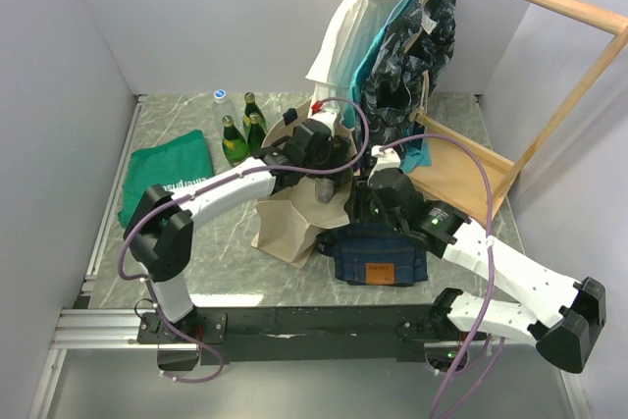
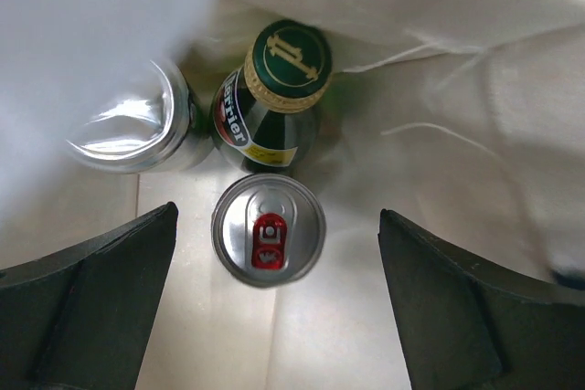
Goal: Take the beverage out of the canvas bag
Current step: Take out the drink from the canvas bag.
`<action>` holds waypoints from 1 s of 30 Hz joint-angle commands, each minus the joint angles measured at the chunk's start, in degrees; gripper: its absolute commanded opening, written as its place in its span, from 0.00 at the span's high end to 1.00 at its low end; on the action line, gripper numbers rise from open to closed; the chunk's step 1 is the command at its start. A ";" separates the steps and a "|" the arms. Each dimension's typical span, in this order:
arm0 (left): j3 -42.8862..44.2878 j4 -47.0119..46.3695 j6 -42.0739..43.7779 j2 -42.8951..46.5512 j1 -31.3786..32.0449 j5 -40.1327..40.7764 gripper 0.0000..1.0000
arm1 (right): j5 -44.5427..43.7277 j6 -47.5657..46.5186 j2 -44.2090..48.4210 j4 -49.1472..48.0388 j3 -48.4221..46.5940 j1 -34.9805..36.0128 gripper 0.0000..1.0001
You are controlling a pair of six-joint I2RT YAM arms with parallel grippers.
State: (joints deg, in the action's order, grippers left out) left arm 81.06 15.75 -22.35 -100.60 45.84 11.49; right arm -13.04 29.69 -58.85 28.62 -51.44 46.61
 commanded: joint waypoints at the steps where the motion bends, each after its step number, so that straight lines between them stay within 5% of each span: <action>1: 2.61 -1.25 -1.38 -1.97 0.30 1.26 0.04 | -1.11 -1.30 -0.39 -0.41 -2.09 -0.20 0.49; 19: 2.88 -2.21 -3.23 -4.17 0.21 4.77 0.01 | -1.90 -1.83 -0.74 -0.32 -2.00 -0.20 0.49; 30: 1.47 -3.80 -4.11 -3.81 -0.67 2.66 0.17 | -2.08 -1.74 -0.48 -0.23 -1.82 -0.20 0.49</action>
State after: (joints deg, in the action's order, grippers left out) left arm 81.52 14.52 -25.39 -104.62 45.71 14.79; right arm -13.85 28.82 -59.61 28.53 -51.44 46.61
